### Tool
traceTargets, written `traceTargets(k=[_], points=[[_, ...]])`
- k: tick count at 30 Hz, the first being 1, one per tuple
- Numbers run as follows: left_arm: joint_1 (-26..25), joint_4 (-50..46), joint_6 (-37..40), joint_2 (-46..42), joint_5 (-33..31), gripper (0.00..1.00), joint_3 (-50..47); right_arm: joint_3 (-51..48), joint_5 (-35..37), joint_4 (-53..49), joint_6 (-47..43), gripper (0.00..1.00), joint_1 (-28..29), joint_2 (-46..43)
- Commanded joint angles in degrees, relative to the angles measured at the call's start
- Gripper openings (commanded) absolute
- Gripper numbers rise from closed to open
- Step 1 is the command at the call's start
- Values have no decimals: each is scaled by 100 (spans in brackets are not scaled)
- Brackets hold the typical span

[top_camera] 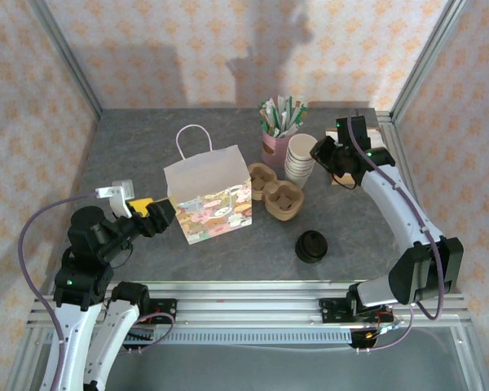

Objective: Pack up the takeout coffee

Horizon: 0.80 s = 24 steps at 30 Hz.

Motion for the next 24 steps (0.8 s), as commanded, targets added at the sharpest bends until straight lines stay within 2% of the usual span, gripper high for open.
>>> traceTargets(k=[1,8,10,15,24], points=[[-25,-81,-47,-16,25,89,-37,145,200,85,-53,29,34,18],[-21,-86,-58,102,97,88,-50,205,163,168,-73,28,33,117],[-25,-87,-60,110,97,87,-48,243,191,128,-83,23,33,189],[-24,-73,-72,127,84,86,-67,294,163,162,-86,22,31,271],[-23,-73,-73,164,63,85,-75,411,114,145,-110,9,34,316]])
